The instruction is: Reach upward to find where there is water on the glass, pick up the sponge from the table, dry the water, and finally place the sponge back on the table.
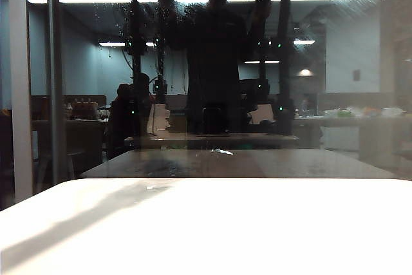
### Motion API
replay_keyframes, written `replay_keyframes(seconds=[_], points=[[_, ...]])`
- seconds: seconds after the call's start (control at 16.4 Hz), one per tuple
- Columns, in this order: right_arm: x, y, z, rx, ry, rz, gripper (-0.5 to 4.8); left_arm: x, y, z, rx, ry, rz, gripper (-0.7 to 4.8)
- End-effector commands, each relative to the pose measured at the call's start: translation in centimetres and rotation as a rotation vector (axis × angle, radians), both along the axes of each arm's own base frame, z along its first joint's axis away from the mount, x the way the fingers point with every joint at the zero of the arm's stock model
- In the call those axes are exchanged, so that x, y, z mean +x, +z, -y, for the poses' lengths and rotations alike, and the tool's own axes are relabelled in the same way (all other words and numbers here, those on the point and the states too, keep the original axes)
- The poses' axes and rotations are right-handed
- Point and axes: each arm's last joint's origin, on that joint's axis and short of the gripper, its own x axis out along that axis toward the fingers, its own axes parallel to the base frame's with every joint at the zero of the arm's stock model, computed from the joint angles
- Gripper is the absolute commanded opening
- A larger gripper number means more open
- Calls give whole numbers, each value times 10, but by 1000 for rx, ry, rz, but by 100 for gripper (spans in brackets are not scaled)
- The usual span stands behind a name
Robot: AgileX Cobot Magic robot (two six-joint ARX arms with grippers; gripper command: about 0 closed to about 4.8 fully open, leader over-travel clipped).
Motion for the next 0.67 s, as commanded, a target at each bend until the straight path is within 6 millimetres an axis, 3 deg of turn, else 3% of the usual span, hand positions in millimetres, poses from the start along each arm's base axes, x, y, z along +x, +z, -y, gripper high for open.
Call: replay_keyframes(seconds=[0.06, 0.12, 0.18, 0.37, 0.43, 0.67], points=[[-19, 4, 1, -17, -3, 53, -2, -44, 15, -9, 8, -6, -17, -6], [-23, 5, 1, -17, -3, 62, -2, -61, 22, -13, 3, -6, 4, -6], [-27, 5, 1, -16, -3, 70, -2, -92, 35, -20, -7, -7, 62, -6], [-39, 5, 1, -16, -2, 74, -2, -154, 47, -33, -9, -66, 115, -6], [-44, 4, 1, -16, -1, 72, -2, -179, 42, -38, -9, -66, 117, -6], [-59, -8, 0, -59, -10, 62, -2, -215, 0, -47, 15, -63, 54, -6]])
